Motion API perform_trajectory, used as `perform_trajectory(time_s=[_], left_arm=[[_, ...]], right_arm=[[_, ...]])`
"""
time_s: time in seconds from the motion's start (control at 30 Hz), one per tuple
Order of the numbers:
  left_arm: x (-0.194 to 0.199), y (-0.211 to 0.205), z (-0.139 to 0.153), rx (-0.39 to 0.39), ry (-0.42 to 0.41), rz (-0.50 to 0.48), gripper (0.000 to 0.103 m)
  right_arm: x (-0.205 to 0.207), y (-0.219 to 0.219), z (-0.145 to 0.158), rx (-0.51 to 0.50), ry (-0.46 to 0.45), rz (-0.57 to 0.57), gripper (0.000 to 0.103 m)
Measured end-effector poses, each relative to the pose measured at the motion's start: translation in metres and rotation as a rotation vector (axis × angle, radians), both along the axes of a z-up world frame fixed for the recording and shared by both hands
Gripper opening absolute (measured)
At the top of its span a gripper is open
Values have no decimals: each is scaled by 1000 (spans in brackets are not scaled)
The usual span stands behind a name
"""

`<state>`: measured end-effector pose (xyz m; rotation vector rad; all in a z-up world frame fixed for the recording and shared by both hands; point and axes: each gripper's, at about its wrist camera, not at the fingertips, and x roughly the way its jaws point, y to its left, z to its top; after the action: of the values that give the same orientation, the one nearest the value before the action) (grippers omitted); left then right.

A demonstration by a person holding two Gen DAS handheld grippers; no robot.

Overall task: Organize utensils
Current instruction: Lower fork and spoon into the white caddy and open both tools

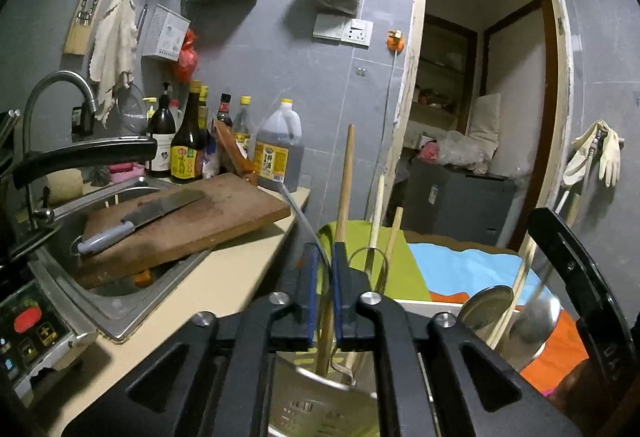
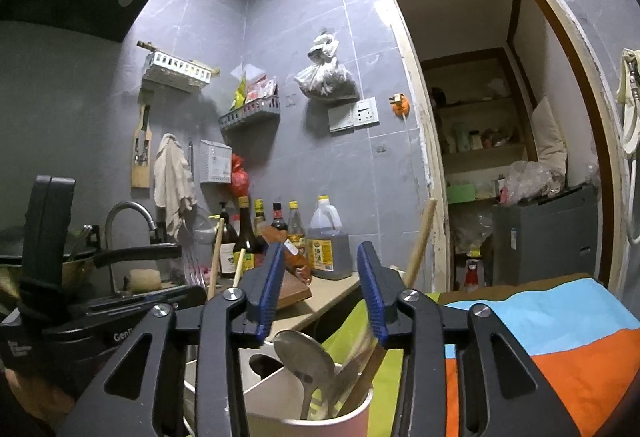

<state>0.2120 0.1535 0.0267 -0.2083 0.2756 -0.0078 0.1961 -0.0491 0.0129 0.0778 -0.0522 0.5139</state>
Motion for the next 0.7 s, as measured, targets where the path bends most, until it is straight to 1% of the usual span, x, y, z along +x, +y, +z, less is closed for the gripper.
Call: perform_trajectory(time_s=[0.23, 0.43, 0.5, 0.57, 0.7], left_arm=[[-10, -3, 8, 12, -14, 1, 8], [-21, -6, 17, 18, -36, 1, 13], [-25, -9, 20, 18, -44, -5, 14], [-29, -12, 24, 21, -49, -9, 18], [-38, -18, 30, 32, -62, -20, 23]], right_arm=[[-6, -4, 4, -5, -10, 4, 39], [-15, -10, 12, -7, -28, 6, 40], [-19, -13, 15, -8, -37, 5, 41], [-23, -16, 19, -6, -45, 7, 44], [-28, -22, 24, -5, -46, 1, 46]])
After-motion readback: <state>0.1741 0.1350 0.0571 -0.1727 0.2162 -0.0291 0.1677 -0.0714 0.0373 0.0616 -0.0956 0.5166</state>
